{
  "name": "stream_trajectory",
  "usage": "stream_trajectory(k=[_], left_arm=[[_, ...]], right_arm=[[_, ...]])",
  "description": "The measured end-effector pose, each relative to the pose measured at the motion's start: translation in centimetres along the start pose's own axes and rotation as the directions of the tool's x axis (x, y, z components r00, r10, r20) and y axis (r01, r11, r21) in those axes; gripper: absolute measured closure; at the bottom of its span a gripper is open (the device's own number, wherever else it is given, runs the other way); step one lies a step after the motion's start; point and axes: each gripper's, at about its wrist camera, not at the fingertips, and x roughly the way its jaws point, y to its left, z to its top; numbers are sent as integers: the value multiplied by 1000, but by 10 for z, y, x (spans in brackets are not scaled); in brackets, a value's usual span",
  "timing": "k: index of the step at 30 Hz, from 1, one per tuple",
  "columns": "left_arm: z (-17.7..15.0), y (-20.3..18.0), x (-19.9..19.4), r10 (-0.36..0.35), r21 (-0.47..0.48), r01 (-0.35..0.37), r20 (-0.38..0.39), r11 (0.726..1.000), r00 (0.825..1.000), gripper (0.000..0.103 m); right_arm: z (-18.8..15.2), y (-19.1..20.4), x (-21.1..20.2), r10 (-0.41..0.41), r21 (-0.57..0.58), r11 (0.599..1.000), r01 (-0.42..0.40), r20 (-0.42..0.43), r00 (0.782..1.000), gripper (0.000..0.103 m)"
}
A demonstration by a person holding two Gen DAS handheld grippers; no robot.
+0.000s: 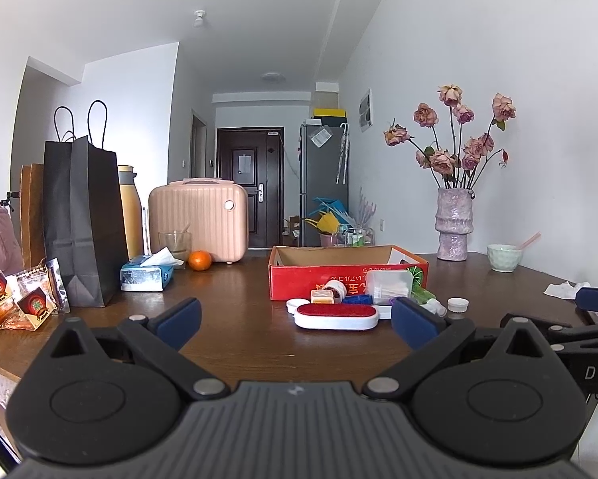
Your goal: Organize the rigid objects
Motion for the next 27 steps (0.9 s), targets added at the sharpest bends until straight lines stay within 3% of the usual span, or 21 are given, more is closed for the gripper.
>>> stream_trajectory(k=[18,25,27], left_arm=[[2,0,4,1,0,-1,-14,1000,1000,0],[1,7,44,12,13,-11,-66,1000,998,0],[0,6,58,43,20,-41,-80,999,996,0]], right_arm=[[1,-3,5,-1,1,1000,1,-6,1000,0],[-3,-23,40,-41,37,998,43,-47,998,0],[-3,-31,51,-58,49,997,61,-59,997,0]])
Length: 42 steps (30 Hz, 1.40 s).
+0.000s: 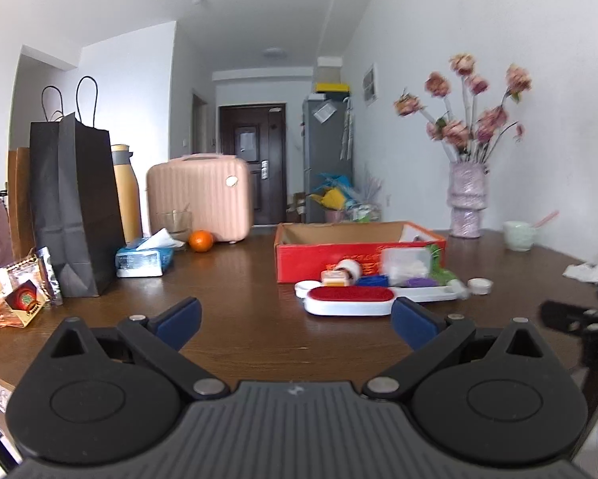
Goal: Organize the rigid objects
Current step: 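Reach the left tool to the red-and-white lint brush and close on it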
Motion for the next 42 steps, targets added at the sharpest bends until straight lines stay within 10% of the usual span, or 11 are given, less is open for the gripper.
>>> stream_trajectory(k=[4,8,17,19,24,32,42], left_arm=[[0,-1,28,46,-49,-46,6,998,999,0],[3,9,53,-49,-140,58,64,989,997,0],[21,-3,157,-132,-10,132,-147,991,980,0],[25,-5,185,-141,-12,142,-199,990,970,0],[30,2,249,-205,-121,175,-313,977,927,0],[19,16,304,-312,-287,191,-470,939,826,41],[11,24,284,-390,-374,227,-447,899,805,45]], right_arm=[[3,-13,27,-16,-1,1000,16,-36,999,0],[10,-30,61,-18,35,999,20,-67,998,0],[24,-70,163,192,199,970,-142,-262,946,2],[32,-70,183,203,191,970,-154,-272,941,8],[43,-73,231,172,189,975,-116,-312,934,77],[39,-77,285,173,222,971,-94,-372,912,89],[33,-84,290,184,269,961,-68,-432,883,90]])
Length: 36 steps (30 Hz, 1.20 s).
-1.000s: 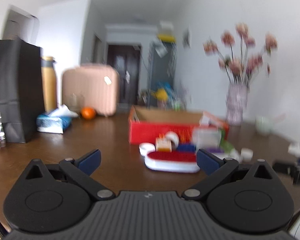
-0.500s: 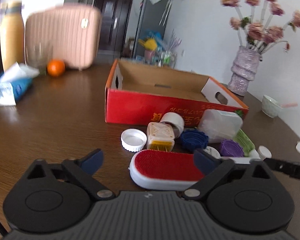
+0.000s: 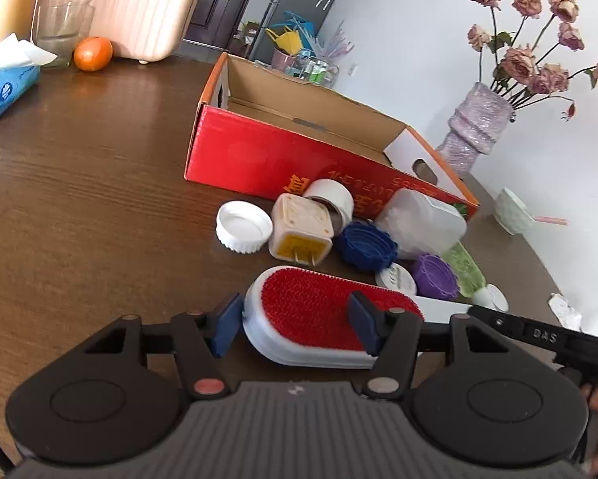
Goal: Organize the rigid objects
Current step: 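Reach the left tool to the red-and-white lint brush and close on it, then lift the lint brush with the left tool and carry it over the box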
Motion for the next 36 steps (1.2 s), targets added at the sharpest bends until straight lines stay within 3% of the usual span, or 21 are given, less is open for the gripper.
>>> stream_trajectory(k=[2,6,9,12,17,21,24,28,31,34,36], left_arm=[[-5,-3,-8,5,3,-5,18,1000,1000,46],[-23,-16,-44,0,41,-5,128,999,992,46],[-38,-32,-82,-26,116,-3,250,993,968,46],[-51,-48,-113,-53,167,-2,324,986,945,46],[-59,-66,-151,-102,197,27,381,980,919,46],[-52,-75,-166,-124,191,47,413,980,902,46],[-30,-82,-180,-142,182,66,441,981,886,46],[15,-104,-207,-158,247,30,517,968,841,47],[62,-120,-228,-185,272,40,531,961,827,47],[107,-136,-244,-197,292,39,535,956,822,47],[135,-144,-250,-200,297,38,539,954,818,47]], right_arm=[[-5,0,-6,5,19,1000,-5,5,1000,90],[-19,11,-45,24,-11,1000,-23,108,994,90],[-29,21,-81,26,-48,999,-17,195,980,90],[-37,27,-116,25,-60,998,-9,269,963,90],[-44,32,-163,33,-74,997,-6,360,932,90],[-30,39,-184,42,-92,996,-4,417,908,90],[-7,50,-197,52,-128,992,11,483,874,90],[40,69,-218,79,-166,986,13,537,840,90],[87,78,-238,124,-179,984,-22,587,800,90],[132,93,-254,127,-208,978,0,598,792,89],[162,102,-257,134,-233,972,8,585,800,89]])
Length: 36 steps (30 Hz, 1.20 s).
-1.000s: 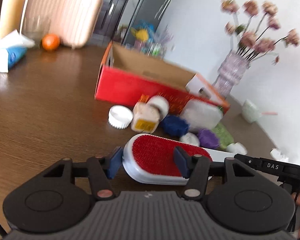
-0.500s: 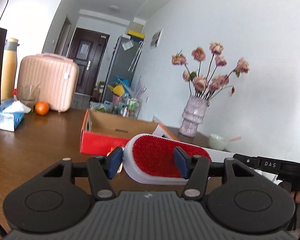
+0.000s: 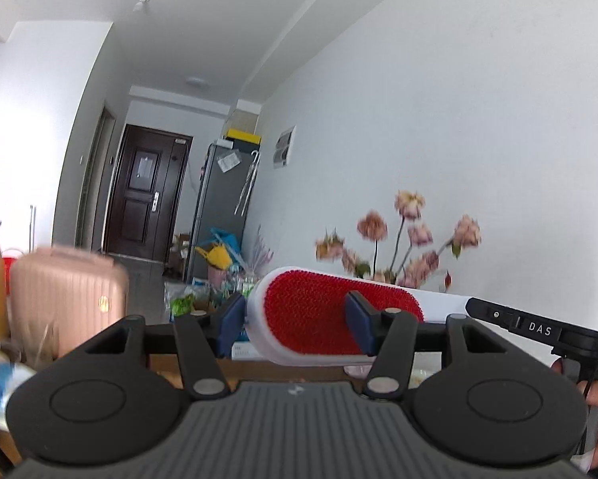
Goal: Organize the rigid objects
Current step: 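Lift the lint brush with the left tool and carry it over the box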
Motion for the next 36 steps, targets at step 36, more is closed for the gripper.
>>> stream_trajectory(k=[36], left_arm=[[-144,205,370,-91,-277,-118,-640,954,763,46]], right_arm=[[-197,-107,421,75,211,967,144,-775,627,90]])
